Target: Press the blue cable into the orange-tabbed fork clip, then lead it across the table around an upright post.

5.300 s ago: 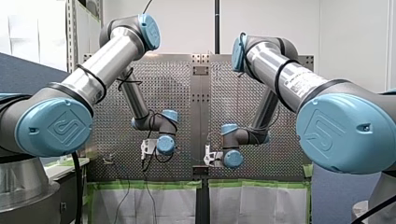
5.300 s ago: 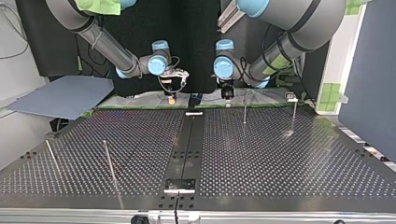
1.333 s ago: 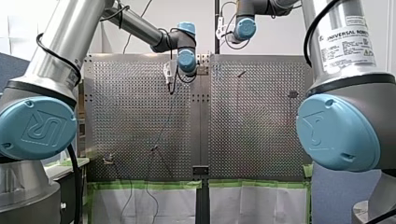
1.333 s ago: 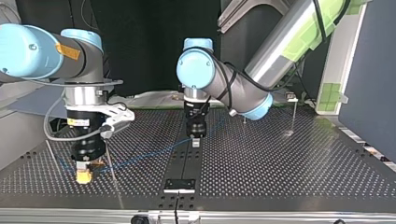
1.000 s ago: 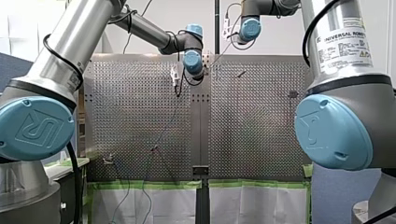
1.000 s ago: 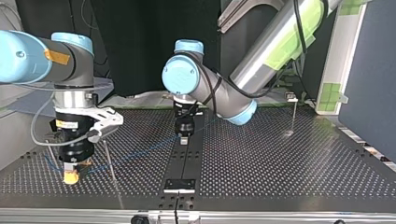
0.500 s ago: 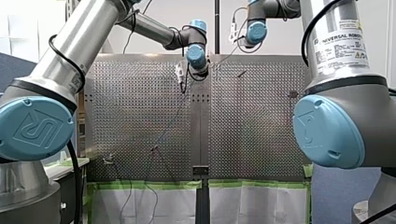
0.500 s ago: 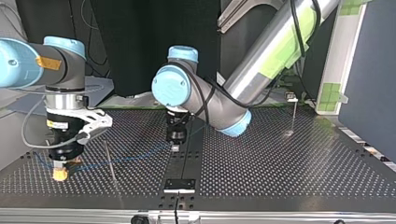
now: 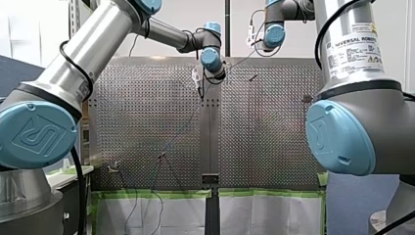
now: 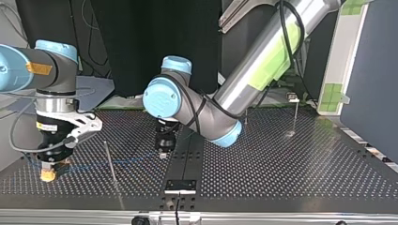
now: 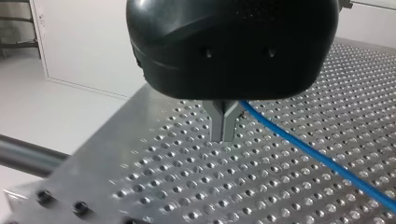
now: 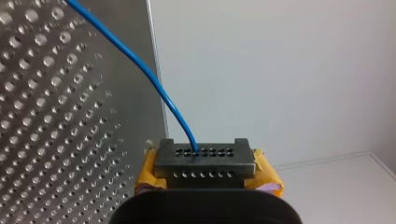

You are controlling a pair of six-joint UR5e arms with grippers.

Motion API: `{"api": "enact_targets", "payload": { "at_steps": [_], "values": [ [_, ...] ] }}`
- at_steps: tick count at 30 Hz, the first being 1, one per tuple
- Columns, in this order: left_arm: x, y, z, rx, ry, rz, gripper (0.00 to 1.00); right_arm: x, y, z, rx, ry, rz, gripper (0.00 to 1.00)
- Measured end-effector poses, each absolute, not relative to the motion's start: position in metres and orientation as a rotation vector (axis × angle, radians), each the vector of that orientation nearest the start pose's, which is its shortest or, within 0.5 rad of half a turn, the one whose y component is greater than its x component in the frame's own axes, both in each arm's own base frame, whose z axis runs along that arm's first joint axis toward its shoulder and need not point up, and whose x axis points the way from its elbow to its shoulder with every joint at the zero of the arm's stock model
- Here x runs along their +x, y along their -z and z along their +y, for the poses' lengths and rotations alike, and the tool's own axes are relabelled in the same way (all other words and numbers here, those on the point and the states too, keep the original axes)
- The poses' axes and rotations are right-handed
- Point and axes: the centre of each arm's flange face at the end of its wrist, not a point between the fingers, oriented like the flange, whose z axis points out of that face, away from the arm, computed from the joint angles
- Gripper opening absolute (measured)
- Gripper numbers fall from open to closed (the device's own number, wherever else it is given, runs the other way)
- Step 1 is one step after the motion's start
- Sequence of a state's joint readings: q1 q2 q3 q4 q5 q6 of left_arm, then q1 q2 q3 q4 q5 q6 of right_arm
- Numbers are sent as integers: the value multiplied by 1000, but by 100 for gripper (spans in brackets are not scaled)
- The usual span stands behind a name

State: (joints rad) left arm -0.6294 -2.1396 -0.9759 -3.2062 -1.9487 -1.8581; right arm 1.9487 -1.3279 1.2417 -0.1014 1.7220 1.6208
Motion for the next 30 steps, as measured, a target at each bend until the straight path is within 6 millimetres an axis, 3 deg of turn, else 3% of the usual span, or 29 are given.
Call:
{"api": "enact_targets", "payload": {
  "at_steps": [5, 15, 24, 30],
  "values": [
    [531, -426, -500, -24, 443, 1612, 0, 328, -527, -527, 1185, -1518, -1037, 0],
    [545, -463, -501, -54, 519, 1538, 0, 316, -514, -543, 1193, -1498, -1056, 0],
    [552, -463, -521, -47, 582, 1519, 0, 303, -503, -558, 1195, -1483, -1080, 0],
    [556, -477, -527, -48, 605, 1484, 0, 293, -497, -568, 1195, -1479, -1091, 0]
  ]
}}
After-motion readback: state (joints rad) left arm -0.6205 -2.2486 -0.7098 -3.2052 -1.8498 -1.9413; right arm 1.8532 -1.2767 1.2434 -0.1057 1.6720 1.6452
